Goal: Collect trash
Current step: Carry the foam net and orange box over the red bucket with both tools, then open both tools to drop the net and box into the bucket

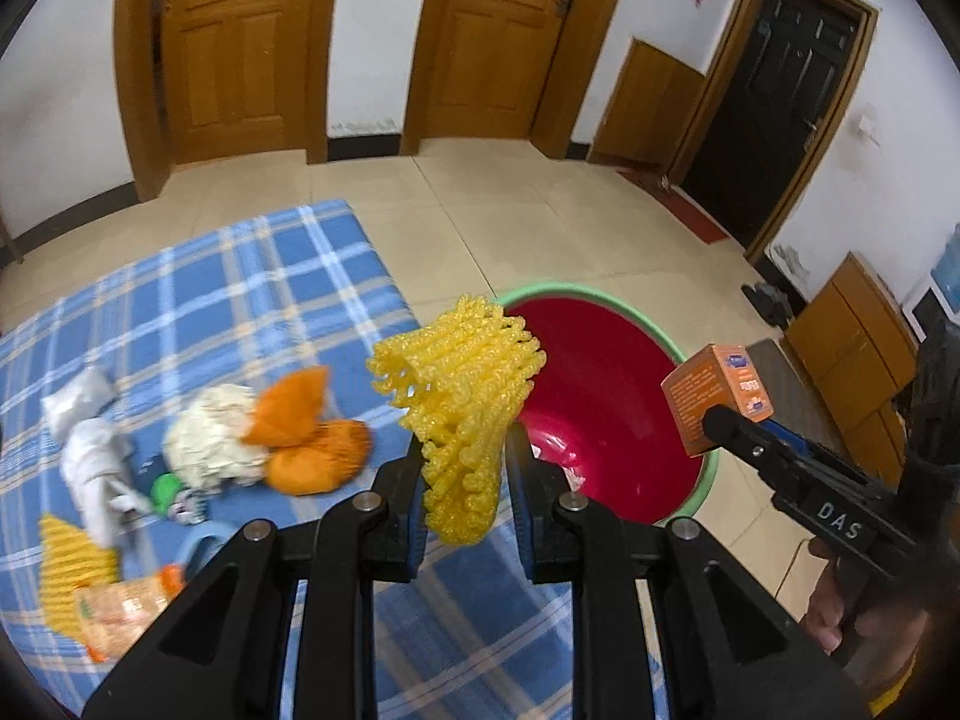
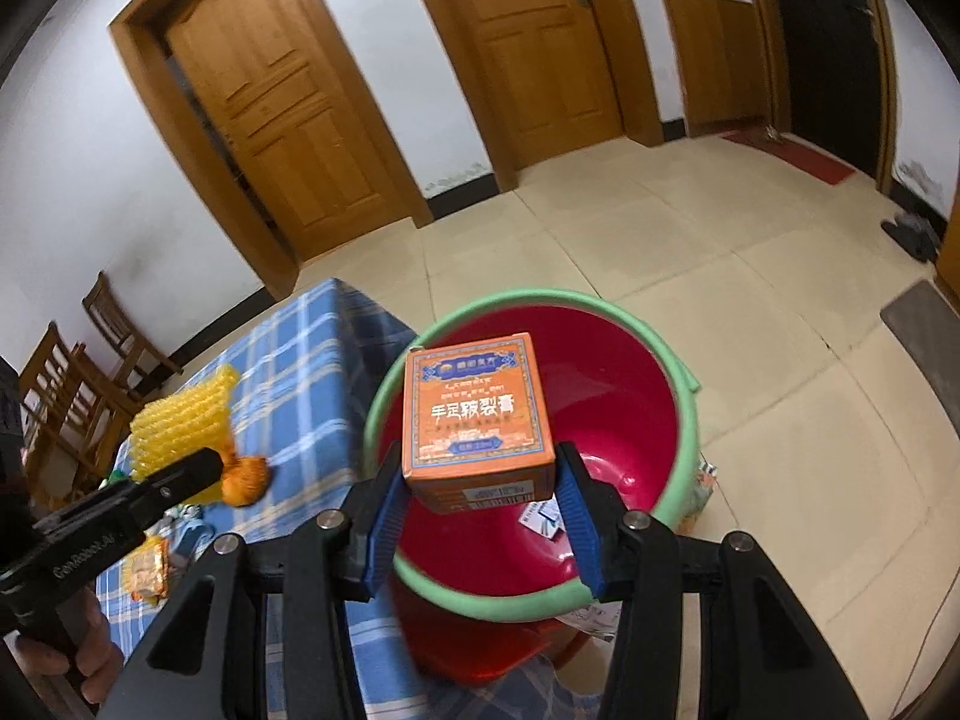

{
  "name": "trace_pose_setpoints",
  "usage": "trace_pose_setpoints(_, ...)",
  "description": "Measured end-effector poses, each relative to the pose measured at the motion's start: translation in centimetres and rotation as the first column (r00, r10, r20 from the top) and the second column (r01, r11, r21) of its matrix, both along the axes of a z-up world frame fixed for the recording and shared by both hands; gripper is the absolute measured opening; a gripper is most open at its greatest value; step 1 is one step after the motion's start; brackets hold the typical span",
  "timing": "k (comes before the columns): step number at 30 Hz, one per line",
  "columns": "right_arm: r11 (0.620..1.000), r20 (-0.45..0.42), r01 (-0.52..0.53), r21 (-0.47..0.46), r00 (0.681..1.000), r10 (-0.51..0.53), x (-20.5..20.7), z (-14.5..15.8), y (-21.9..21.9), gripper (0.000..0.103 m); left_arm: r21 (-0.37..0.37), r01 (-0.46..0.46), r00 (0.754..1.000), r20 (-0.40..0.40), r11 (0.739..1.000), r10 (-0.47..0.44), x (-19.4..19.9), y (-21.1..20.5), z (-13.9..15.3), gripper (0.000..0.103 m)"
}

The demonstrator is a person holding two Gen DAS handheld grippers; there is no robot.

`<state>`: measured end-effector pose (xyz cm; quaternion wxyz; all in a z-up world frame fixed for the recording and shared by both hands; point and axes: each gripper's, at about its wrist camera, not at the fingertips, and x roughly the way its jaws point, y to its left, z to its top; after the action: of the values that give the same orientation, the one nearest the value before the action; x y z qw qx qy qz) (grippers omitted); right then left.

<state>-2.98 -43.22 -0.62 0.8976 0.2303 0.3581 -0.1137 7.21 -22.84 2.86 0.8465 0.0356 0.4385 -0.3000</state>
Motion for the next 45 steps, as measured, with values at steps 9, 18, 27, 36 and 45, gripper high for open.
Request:
trace_pose_setpoints(9,0.998,-0.001,0.046,0.042,0.999,-0.045,-1.0,-1.1,-2.0,0.050,0.060,0.056,0.997,-0.055,0.997,-0.053,0.9,-4.5,-3.6,0.023)
trace_pose_setpoints(18,0.997,-0.007,0.055,0.060,0.998,-0.055,-1.4,-1.5,-2.1,0.050,0.087,0.100,0.994,-0.059,0.991,-0.095,0.6,-6.1,-4.5,0.043)
trace_pose_setpoints(27,0.995,-0.011,0.062,0.075,0.998,-0.062,-1.3,-1.8,-2.6,0.050,0.086,0.090,0.995,-0.049,0.992,-0.086,0.2,-5.7,-4.0,0.054)
trace_pose_setpoints(36,0.995,-0.027,0.078,0.056,0.997,-0.077,0.1,-2.3,-3.1,0.051,0.082,0.046,0.998,-0.050,0.996,-0.042,-0.4,-4.0,-3.5,0.057)
trace_pose_setpoints(45,0.991,-0.054,0.104,0.088,0.994,-0.100,1.6,-4.0,-4.0,0.051,0.056,-0.019,0.999,-0.042,0.998,0.021,-0.4,-1.1,-2.4,0.057)
